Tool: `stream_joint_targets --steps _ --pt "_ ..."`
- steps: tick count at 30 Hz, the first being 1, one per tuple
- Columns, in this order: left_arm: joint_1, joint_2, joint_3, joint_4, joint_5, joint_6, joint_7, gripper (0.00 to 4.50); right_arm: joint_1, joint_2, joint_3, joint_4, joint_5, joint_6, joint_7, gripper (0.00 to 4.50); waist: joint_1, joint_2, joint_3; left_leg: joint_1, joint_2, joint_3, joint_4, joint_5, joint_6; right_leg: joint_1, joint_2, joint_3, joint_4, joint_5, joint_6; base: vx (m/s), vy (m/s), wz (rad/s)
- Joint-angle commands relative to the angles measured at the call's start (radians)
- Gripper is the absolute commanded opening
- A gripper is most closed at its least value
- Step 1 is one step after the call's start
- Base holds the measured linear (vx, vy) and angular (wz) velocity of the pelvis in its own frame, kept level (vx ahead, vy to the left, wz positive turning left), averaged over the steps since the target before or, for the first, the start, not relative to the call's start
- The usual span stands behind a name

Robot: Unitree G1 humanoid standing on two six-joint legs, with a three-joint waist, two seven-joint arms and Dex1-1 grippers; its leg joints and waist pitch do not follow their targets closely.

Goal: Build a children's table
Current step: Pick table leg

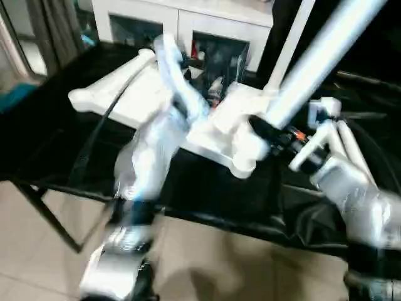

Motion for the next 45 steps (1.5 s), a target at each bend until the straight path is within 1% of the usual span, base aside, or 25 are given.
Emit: stream_joint_targets --steps 1,2,3,8,11,15,16,17,23,27,28,29,30,32,33,35,36,37,38,39,40,42,43,44,45 --pt "0.035 0.024 0.022 -0.054 0.067 0.005 0.048 3.01 0.040 0.007 0.014 -0.039 -0.067 -0.035 -0.056 1.95 -0.012 0.006 -0.071 0.012 0.019 -0.018 -0.066 -0.157 -0.059 0.053 -0.054 0.045 -0.078 -0.132 -0.066 0.000 0.000 0.00" --pt "0.078 0.057 0.023 -0.089 0.111 -0.024 0.046 3.01 0.083 0.022 0.016 -0.064 -0.070 -0.038 -0.071 1.95 -0.014 -0.002 -0.073 0.010 0.020 -0.018 -0.066 -0.156 -0.050 0.055 -0.054 0.045 -0.079 -0.131 -0.069 0.000 0.000 0.00" --pt "0.125 0.079 0.038 -0.127 0.147 -0.041 0.061 3.01 0.133 0.029 0.036 -0.092 -0.097 -0.071 -0.089 1.95 -0.014 0.009 -0.069 0.008 0.024 -0.020 -0.070 -0.167 -0.042 0.049 -0.056 0.045 -0.079 -0.141 -0.076 0.000 0.000 0.00" --pt "0.239 0.097 0.083 -0.216 0.182 -0.032 0.144 3.01 0.228 0.056 0.066 -0.144 -0.125 -0.117 -0.118 1.95 -0.035 0.021 -0.054 0.016 0.027 -0.022 -0.080 -0.314 -0.038 0.033 -0.051 0.044 -0.100 -0.291 -0.070 0.000 0.000 0.00" --pt "0.373 0.089 0.090 -0.293 0.234 -0.043 0.215 3.01 0.276 0.082 0.012 -0.148 -0.141 -0.227 -0.143 1.95 -0.047 0.033 -0.049 0.020 0.025 -0.026 -0.083 -0.381 -0.041 0.026 -0.054 0.044 -0.116 -0.399 -0.040 0.000 0.000 0.00" --pt "0.477 0.086 0.076 -0.367 0.266 -0.068 0.207 3.01 0.321 0.084 -0.034 -0.198 -0.113 -0.259 -0.136 1.95 -0.056 0.029 -0.051 0.018 0.025 -0.025 -0.083 -0.380 -0.030 0.024 -0.047 0.045 -0.118 -0.386 -0.030 0.000 0.000 0.00" --pt "0.503 0.085 0.068 -0.382 0.266 -0.082 0.197 3.01 0.337 0.076 -0.035 -0.212 -0.112 -0.270 -0.126 1.95 -0.054 0.038 -0.050 0.016 0.028 -0.027 -0.086 -0.386 -0.029 0.026 -0.049 0.046 -0.120 -0.372 -0.030 0.000 0.000 0.00" --pt "0.518 0.084 0.059 -0.386 0.262 -0.090 0.188 3.01 0.344 0.072 -0.035 -0.216 -0.110 -0.271 -0.122 1.95 -0.055 0.031 -0.049 0.015 0.027 -0.026 -0.085 -0.386 -0.023 0.025 -0.046 0.046 -0.120 -0.365 -0.027 0.000 0.000 0.00" --pt "0.544 0.083 0.009 -0.392 0.259 -0.097 0.188 3.01 0.329 0.064 -0.014 -0.195 -0.103 -0.265 -0.109 1.95 -0.058 0.031 -0.046 0.016 0.022 -0.028 -0.085 -0.407 -0.019 0.020 -0.047 0.045 -0.125 -0.425 -0.010 0.000 0.000 0.00" --pt "0.557 0.083 0.007 -0.373 0.282 -0.122 0.189 3.01 0.320 0.061 0.018 -0.173 -0.110 -0.268 -0.082 1.95 -0.077 0.032 -0.032 0.059 0.014 -0.036 -0.082 -0.606 -0.030 0.015 -0.038 0.020 -0.157 -0.690 0.037 0.000 0.000 0.00" --pt "0.566 0.087 -0.001 -0.379 0.294 -0.121 0.185 3.01 0.319 0.060 0.023 -0.163 -0.113 -0.271 -0.076 1.95 -0.091 0.038 -0.020 0.089 0.011 -0.039 -0.073 -0.684 -0.026 0.006 -0.028 -0.007 -0.185 -0.774 0.041 0.000 0.000 0.00" --pt "0.568 0.088 -0.003 -0.387 0.288 -0.116 0.180 3.01 0.316 0.063 0.025 -0.158 -0.108 -0.269 -0.073 1.95 -0.099 0.038 -0.024 0.096 0.010 -0.043 -0.069 -0.689 -0.021 0.019 -0.027 -0.018 -0.186 -0.767 0.032 0.000 0.000 0.00" --pt "0.570 0.088 -0.004 -0.391 0.284 -0.114 0.177 3.01 0.315 0.064 0.026 -0.156 -0.105 -0.268 -0.071 1.95 -0.109 0.045 -0.018 0.083 0.017 -0.053 -0.083 -0.699 -0.014 0.053 -0.028 -0.036 -0.187 -0.714 0.025 0.000 0.000 0.00" --pt "0.562 0.099 0.000 -0.395 0.279 -0.119 0.180 3.01 0.300 0.063 0.043 -0.137 -0.110 -0.263 -0.067 1.95 -0.119 0.059 -0.012 0.085 0.037 -0.070 -0.110 -0.802 -0.020 0.077 -0.026 -0.051 -0.164 -0.630 0.003 0.061 0.052 -0.26" --pt "0.557 0.101 0.003 -0.393 0.275 -0.113 0.181 3.01 0.295 0.060 0.049 -0.128 -0.114 -0.262 -0.067 1.95 -0.126 0.056 -0.017 0.073 0.038 -0.077 -0.115 -0.802 -0.018 0.096 -0.039 -0.040 -0.147 -0.596 -0.011 0.056 0.036 -0.20" --pt "0.557 0.111 -0.002 -0.392 0.277 -0.117 0.173 3.01 0.296 0.059 0.058 -0.101 -0.123 -0.272 -0.063 1.95 -0.130 0.038 -0.018 0.083 0.015 -0.063 -0.092 -0.730 -0.012 0.086 -0.057 -0.033 -0.180 -0.702 -0.018 0.030 0.003 -0.08" --pt "0.556 0.113 0.001 -0.399 0.277 -0.111 0.170 3.01 0.295 0.056 0.062 -0.098 -0.128 -0.270 -0.062 1.95 -0.130 0.035 -0.022 0.079 0.001 -0.053 -0.077 -0.635 0.000 0.094 -0.070 -0.026 -0.193 -0.772 -0.018 0.000 0.000 0.00" --pt "0.555 0.114 0.004 -0.407 0.275 -0.103 0.167 3.01 0.294 0.054 0.064 -0.098 -0.130 -0.267 -0.063 1.95 -0.128 0.033 -0.027 0.056 -0.002 -0.051 -0.078 -0.557 0.011 0.114 -0.072 -0.020 -0.188 -0.784 -0.016 0.055 -0.012 -0.13" --pt "0.555 0.113 0.010 -0.419 0.273 -0.094 0.168 3.01 0.295 0.054 0.064 -0.105 -0.123 -0.258 -0.062 1.95 -0.126 0.009 -0.032 0.046 -0.002 -0.048 -0.078 -0.517 0.018 0.123 -0.072 -0.017 -0.188 -0.783 -0.013 0.071 -0.001 -0.15" --pt "0.552 0.114 0.018 -0.431 0.270 -0.085 0.166 3.01 0.287 0.065 0.054 -0.110 -0.096 -0.241 -0.063 1.95 -0.113 0.018 -0.040 0.041 0.001 -0.047 -0.083 -0.449 0.033 0.130 -0.073 -0.008 -0.175 -0.726 -0.033 0.071 -0.001 -0.15" --pt "0.552 0.114 0.018 -0.431 0.270 -0.085 0.166 3.01 0.287 0.065 0.054 -0.110 -0.096 -0.241 -0.063 1.95 -0.113 0.026 -0.044 0.059 0.006 -0.044 -0.090 -0.425 0.049 0.118 -0.059 -0.006 -0.165 -0.630 -0.075 0.094 -0.002 -0.04" --pt "0.551 0.123 0.029 -0.434 0.278 -0.087 0.171 3.01 0.277 0.074 0.050 -0.100 -0.091 -0.238 -0.070 1.95 -0.115 0.036 -0.048 0.066 0.013 -0.047 -0.099 -0.395 0.062 0.118 -0.046 -0.009 -0.148 -0.496 -0.126 0.084 -0.004 0.02" --pt "0.549 0.129 0.042 -0.432 0.270 -0.084 0.172 3.01 0.265 0.076 0.062 -0.087 -0.099 -0.242 -0.071 1.95 -0.116 0.050 -0.055 0.077 0.017 -0.048 -0.103 -0.356 0.079 0.118 -0.038 -0.011 -0.130 -0.367 -0.173 0.132 0.000 0.01" --pt "0.546 0.131 0.050 -0.430 0.259 -0.082 0.169 3.01 0.256 0.075 0.072 -0.079 -0.109 -0.247 -0.072 1.95 -0.123 0.041 -0.060 0.085 0.018 -0.049 -0.101 -0.307 0.105 0.118 -0.031 -0.014 -0.114 -0.251 -0.214 0.197 0.002 0.03" --pt "0.547 0.127 0.054 -0.421 0.245 -0.085 0.166 3.01 0.247 0.069 0.084 -0.071 -0.122 -0.257 -0.070 1.95 -0.121 0.036 -0.067 0.079 0.008 -0.044 -0.092 -0.232 0.136 0.131 -0.033 -0.010 -0.102 -0.165 -0.248 0.133 0.004 0.03"
